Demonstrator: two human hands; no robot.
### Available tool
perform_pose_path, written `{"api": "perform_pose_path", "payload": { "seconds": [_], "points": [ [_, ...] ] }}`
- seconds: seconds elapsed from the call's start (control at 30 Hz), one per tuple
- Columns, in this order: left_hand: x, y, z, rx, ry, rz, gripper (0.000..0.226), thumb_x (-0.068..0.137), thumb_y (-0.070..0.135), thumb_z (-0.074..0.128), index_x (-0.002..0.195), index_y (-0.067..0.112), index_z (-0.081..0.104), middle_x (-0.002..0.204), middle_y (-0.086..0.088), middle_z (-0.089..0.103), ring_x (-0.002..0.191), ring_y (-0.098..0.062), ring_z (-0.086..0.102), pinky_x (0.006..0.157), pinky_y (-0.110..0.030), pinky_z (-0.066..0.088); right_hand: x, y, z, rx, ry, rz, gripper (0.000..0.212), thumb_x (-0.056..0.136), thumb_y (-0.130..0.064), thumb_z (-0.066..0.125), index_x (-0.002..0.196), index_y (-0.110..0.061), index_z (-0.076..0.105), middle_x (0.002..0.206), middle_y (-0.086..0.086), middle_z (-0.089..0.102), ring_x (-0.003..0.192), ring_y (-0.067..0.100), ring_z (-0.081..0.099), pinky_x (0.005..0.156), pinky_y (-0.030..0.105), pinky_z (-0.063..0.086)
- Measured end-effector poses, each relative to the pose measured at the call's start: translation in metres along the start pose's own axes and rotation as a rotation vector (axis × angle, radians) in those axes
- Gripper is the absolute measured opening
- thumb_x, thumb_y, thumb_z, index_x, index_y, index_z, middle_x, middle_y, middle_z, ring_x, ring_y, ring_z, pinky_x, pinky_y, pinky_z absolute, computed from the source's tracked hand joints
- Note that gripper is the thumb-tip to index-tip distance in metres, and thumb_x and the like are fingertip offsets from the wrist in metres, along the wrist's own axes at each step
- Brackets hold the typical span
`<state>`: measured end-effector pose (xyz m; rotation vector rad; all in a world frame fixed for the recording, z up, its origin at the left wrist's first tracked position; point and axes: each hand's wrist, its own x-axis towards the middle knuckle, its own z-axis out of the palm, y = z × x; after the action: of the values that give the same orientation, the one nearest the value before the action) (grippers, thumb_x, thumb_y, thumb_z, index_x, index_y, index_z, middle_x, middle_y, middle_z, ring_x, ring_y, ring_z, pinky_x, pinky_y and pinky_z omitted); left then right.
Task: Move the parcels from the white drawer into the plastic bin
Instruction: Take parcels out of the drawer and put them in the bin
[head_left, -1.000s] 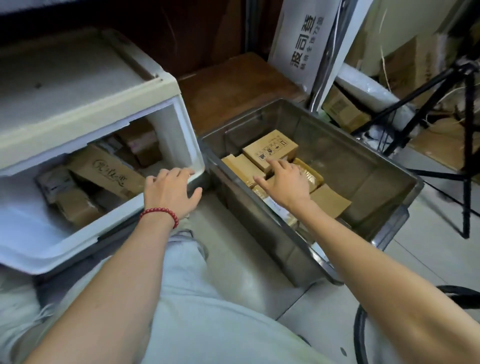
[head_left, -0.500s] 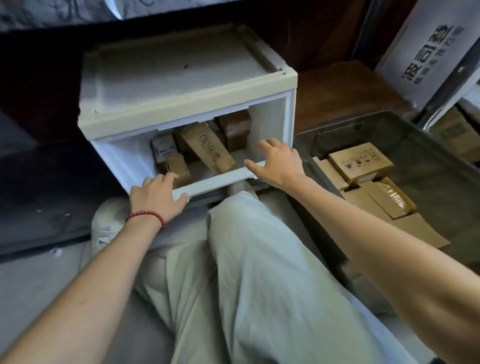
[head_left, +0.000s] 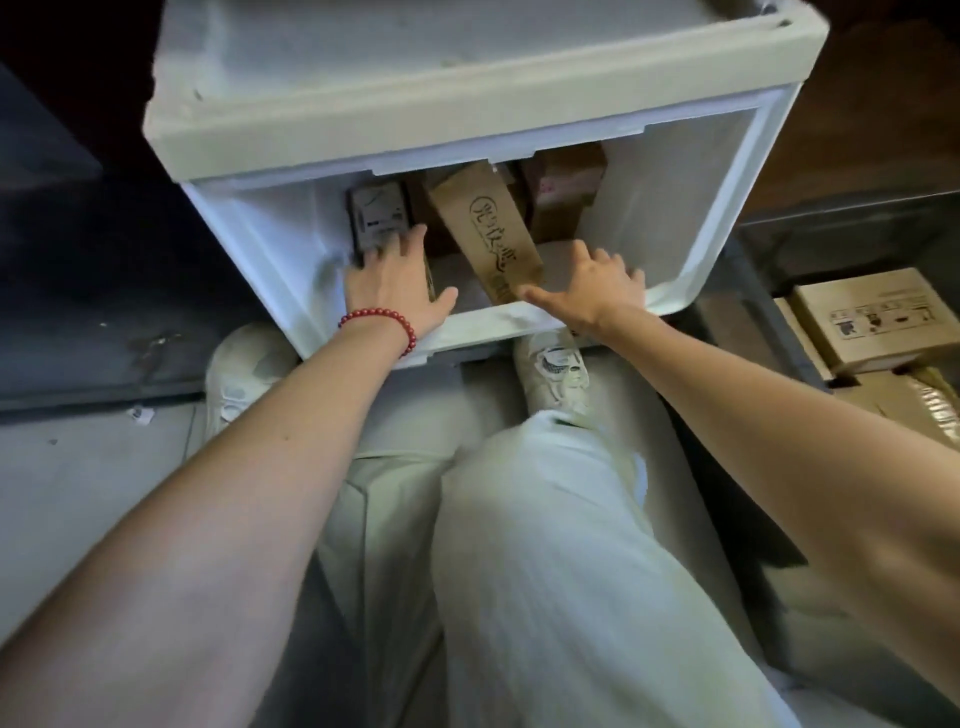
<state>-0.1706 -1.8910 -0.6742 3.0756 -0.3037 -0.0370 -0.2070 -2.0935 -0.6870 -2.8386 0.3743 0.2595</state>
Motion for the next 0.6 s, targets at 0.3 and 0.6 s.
{"api": "perform_pose_path", "payload": {
  "seconds": [0.3, 0.6],
  "points": [
    [0.062, 0.020, 0.027, -0.230, 0.062, -0.046, 0.085, 0.087, 0.055, 0.053, 0.151, 0.033, 0.002, 0.153, -0.012, 0.023, 0.124, -0.038, 0.046, 0.087, -0.046, 0.048, 0.067, -0.003, 0.025, 0.121, -0.088, 0.111, 0.093, 0.079, -0.079, 0.043, 0.148, -0.019, 0.026, 0.133, 0.012, 0.057, 0.130, 0.032, 0.047, 0.115, 0.056, 0.010],
    [0.054, 0.010, 0.032, -0.555, 0.172, -0.267, 0.067, 0.085, 0.057, 0.056, 0.134, 0.018, 0.033, 0.126, -0.005, 0.053, 0.111, -0.026, 0.055, 0.079, -0.029, 0.040, 0.077, -0.006, 0.043, 0.807, -0.097, 0.224, 0.069, 0.075, -0.062, 0.069, 0.121, -0.011, 0.057, 0.115, 0.003, 0.063, 0.114, 0.026, 0.057, 0.112, 0.046, 0.031]
  ]
}}
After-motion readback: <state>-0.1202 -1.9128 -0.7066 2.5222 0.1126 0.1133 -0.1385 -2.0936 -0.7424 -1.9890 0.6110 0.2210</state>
